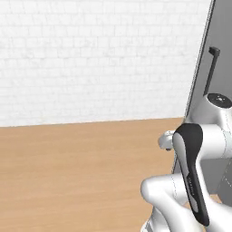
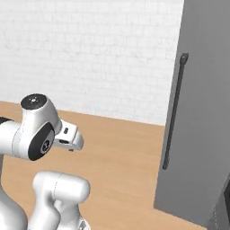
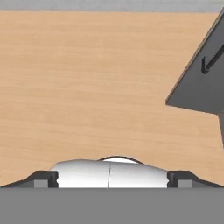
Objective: Place one corn and one chicken drumstick in each tupperware on the nearby counter, to pack two identical lunches.
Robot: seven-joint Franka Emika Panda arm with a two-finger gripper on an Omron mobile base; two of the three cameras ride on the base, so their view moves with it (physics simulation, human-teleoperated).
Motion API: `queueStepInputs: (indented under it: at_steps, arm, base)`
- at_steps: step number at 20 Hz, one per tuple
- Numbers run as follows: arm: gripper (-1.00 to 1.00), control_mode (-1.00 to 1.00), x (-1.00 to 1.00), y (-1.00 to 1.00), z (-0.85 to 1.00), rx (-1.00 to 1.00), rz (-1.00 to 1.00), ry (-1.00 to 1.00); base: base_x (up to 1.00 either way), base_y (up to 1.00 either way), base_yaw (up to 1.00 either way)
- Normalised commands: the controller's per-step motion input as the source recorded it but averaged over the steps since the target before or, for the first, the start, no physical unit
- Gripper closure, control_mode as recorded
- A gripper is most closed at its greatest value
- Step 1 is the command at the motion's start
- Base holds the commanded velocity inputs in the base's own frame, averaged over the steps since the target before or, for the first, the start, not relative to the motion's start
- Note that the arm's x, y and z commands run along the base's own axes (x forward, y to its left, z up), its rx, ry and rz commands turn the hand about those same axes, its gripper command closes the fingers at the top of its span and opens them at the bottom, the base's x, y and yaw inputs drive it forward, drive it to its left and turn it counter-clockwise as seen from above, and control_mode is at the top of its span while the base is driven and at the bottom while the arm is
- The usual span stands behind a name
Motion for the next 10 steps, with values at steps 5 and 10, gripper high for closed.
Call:
queueStepInputs:
  at_steps: [5, 10]
  arm:
    - [-1.00, 1.00, 0.00, 0.00, 0.00, 0.00, 0.00, 0.00]
    - [-1.00, 1.00, 0.00, 0.00, 0.00, 0.00, 0.00, 0.00]
  base:
    - [0.98, 0.23, 0.16]
    - [1.00, 0.32, 0.02]
